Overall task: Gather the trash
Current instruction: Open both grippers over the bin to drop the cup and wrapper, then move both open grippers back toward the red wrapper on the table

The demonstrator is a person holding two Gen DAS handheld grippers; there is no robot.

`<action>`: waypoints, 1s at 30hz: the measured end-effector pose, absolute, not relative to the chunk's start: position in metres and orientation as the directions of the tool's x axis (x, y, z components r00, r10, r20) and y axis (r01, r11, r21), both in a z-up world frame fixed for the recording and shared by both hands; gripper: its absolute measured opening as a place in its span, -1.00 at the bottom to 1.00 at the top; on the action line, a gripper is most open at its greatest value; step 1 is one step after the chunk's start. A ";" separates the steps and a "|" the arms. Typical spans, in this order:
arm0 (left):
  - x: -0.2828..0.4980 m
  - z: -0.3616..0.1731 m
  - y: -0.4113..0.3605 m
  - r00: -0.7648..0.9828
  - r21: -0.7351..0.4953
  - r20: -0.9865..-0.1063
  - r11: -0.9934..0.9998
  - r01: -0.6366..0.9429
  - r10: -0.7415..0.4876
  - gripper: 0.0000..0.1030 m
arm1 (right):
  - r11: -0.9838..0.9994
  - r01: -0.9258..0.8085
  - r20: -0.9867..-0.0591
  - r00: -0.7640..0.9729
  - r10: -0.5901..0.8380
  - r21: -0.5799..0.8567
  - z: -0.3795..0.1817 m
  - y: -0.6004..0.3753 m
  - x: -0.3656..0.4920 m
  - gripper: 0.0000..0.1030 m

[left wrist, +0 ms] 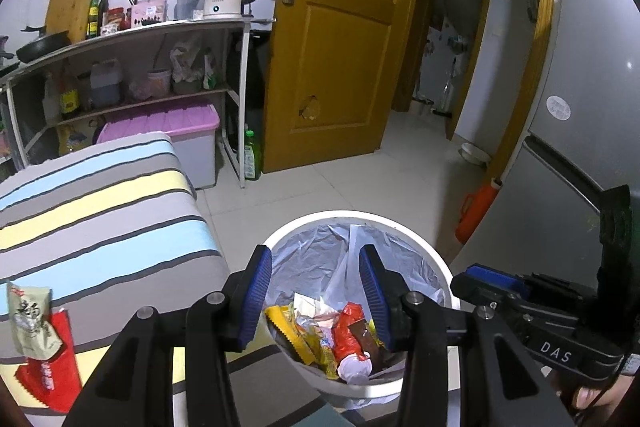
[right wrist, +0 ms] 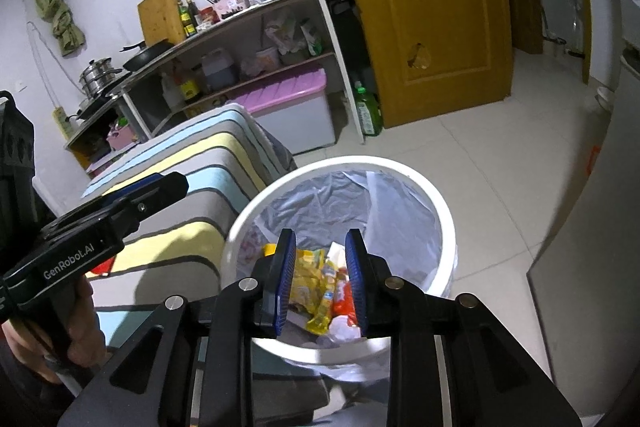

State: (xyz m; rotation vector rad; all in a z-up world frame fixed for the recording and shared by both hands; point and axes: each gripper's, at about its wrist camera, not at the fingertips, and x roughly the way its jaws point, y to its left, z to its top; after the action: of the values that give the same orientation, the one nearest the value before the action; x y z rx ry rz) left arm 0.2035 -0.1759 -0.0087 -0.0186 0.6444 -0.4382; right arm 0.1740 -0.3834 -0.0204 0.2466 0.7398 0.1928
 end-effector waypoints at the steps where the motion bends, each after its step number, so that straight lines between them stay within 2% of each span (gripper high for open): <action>1: 0.200 -0.007 -0.173 0.715 -0.150 -0.574 0.910 0.387 -0.399 -0.13 | 0.953 -0.096 -0.635 0.726 0.264 0.287 -0.017 -0.381 0.172 -0.48; 14: 0.158 0.016 -0.116 0.778 -0.148 -0.533 0.943 0.299 -0.331 -0.13 | 0.945 -0.224 -0.591 0.738 0.325 0.240 0.012 -0.333 0.150 -0.48; 19: 0.140 0.021 -0.090 0.801 -0.142 -0.525 0.957 0.253 -0.289 -0.13 | 0.932 -0.285 -0.576 0.733 0.363 0.226 0.019 -0.308 0.143 -0.30; 30: 0.111 0.024 -0.031 0.838 -0.127 -0.512 0.981 0.144 -0.189 -0.13 | 0.892 -0.397 -0.563 0.696 0.446 0.215 0.024 -0.259 0.135 -0.25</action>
State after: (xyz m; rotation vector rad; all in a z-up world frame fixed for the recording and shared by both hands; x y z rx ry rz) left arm 0.1108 -0.0314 0.0244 -0.0850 0.5498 -0.1766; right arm 0.1353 -0.2593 0.0240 0.0791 0.6490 0.4706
